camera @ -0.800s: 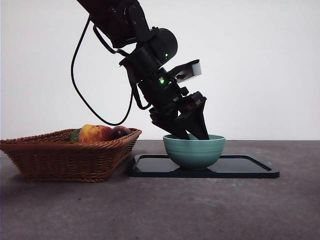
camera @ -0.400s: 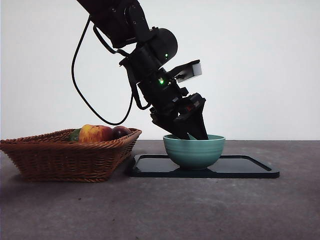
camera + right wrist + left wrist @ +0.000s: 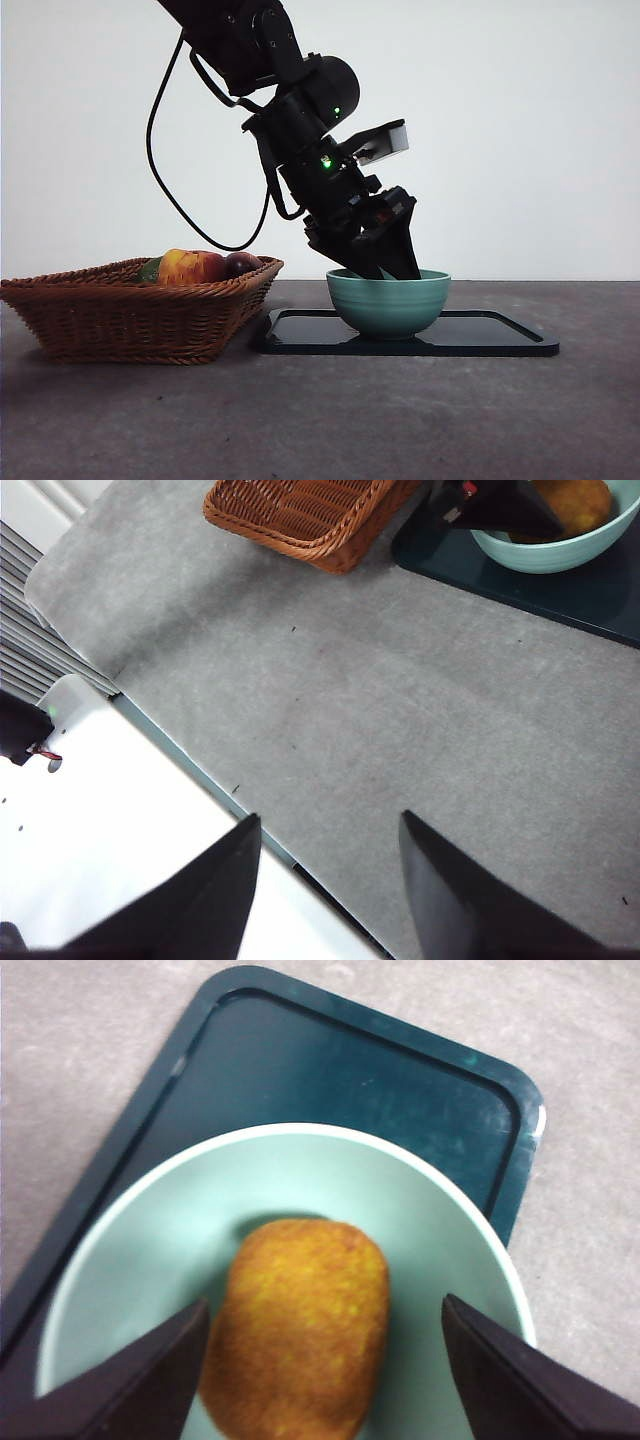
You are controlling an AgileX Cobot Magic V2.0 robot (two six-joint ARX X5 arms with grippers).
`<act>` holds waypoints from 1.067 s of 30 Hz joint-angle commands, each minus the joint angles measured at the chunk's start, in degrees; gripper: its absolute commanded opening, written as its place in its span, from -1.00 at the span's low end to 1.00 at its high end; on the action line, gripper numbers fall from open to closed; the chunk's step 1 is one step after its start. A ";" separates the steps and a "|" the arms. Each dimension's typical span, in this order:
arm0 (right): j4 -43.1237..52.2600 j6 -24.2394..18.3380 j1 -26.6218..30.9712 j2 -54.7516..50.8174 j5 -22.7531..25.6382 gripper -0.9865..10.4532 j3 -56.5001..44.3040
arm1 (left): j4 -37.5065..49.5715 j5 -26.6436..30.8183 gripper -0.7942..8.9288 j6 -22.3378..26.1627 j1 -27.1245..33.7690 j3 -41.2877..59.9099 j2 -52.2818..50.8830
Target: Pick up the wifruite, put it on the bowl, pick up the plate, put it on desk
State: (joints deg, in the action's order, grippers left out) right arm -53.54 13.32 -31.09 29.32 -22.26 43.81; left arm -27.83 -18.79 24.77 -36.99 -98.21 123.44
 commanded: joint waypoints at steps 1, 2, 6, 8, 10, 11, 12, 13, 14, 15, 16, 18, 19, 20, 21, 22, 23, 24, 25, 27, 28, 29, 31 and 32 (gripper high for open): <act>0.37 -0.68 -0.33 0.11 0.20 -0.44 0.44 | 0.11 -0.07 -0.07 0.70 -0.68 -1.68 2.56; 0.35 -0.68 -0.33 0.11 0.20 -0.44 0.44 | 0.11 -0.07 -0.07 0.70 -0.77 -1.68 2.64; 0.37 -0.74 -0.33 0.09 0.20 -0.44 0.44 | 0.20 -0.07 -0.07 0.68 -0.81 -1.68 2.84; 0.37 -0.94 -0.33 0.09 0.20 -0.44 0.44 | 0.26 -0.04 -0.10 0.68 -0.81 -1.68 2.89; 0.37 -0.94 -0.33 0.09 0.20 -0.44 0.44 | 0.50 -0.04 -0.23 0.61 -0.81 -1.68 2.89; 0.37 -0.94 -0.33 0.09 0.20 -0.44 0.44 | 0.66 -0.04 -0.29 0.44 -0.81 -1.70 2.89; 0.37 -0.94 -0.33 0.09 0.20 -0.44 0.44 | 0.76 -0.04 -0.35 0.15 -0.81 -1.75 2.89; 0.37 -0.96 -0.33 0.09 0.20 -0.44 0.44 | 0.74 -0.04 -0.39 -0.15 -0.79 -1.86 2.89; 0.37 -0.96 -0.33 0.09 0.20 -0.44 0.44 | 0.70 -0.07 -0.41 -0.50 -0.79 -2.01 2.89; 0.37 -1.01 -0.33 0.09 0.22 -0.44 0.44 | 0.61 -0.07 -0.41 -0.83 -0.81 -2.25 2.89; 0.37 -1.14 -0.33 0.09 0.22 -0.44 0.44 | 0.55 -0.07 -0.41 -1.31 -0.79 -2.49 2.86; 0.37 -1.38 -0.33 0.09 0.22 -0.44 0.44 | 0.50 -0.09 -0.41 -1.95 -0.81 -3.10 2.80; 0.37 -1.38 -0.33 0.09 0.20 -0.44 0.44 | 0.22 -0.09 -0.41 -2.10 -0.81 -3.61 2.80; 0.37 -1.38 -0.33 0.09 0.20 -0.44 0.44 | -0.17 -0.09 -0.41 -2.69 -0.79 -4.22 2.80; 0.35 -1.38 -0.33 0.09 0.20 -0.44 0.44 | -0.85 -0.09 -0.41 -3.39 -0.79 -5.05 2.80; 0.35 -1.38 -0.33 0.09 0.20 -0.44 0.44 | -1.57 -0.11 -0.41 -3.72 -0.79 -5.84 2.80; 0.35 -1.38 -0.33 0.09 0.20 -0.44 0.44 | -2.78 -0.11 -0.41 -4.15 -0.74 -6.97 2.80; 0.35 -1.38 -0.33 0.09 0.20 -0.44 0.44 | -4.02 -0.13 -0.41 -4.63 -0.72 -8.20 2.80; 0.37 -1.38 -0.33 0.09 0.20 -0.44 0.44 | -5.14 -0.31 -0.41 -4.94 -0.72 -9.27 2.78; 0.39 -1.38 -0.33 0.09 0.20 -0.44 0.44 | -8.48 -1.42 -0.41 -5.77 -0.46 -12.41 2.69; 0.37 -1.40 -0.33 0.09 0.22 -0.44 0.44 | -9.88 -1.95 -0.41 -6.49 -0.33 -13.90 2.69; 0.37 -1.40 -0.33 0.09 0.22 -0.44 0.44 | -11.78 -3.10 -0.41 -7.28 -0.07 -15.78 2.58; 0.37 -1.40 -0.33 0.09 0.20 -0.44 0.44 | -14.62 -4.83 -0.41 -9.44 0.39 -19.30 2.47; 0.35 -1.40 -0.33 0.09 0.20 -0.44 0.44 | -16.02 -5.31 -0.41 -10.67 0.68 -21.33 2.43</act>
State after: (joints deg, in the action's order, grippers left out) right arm -53.54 12.40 -31.09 29.32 -22.26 43.81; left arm -43.75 -23.46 16.78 -36.40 -116.81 124.68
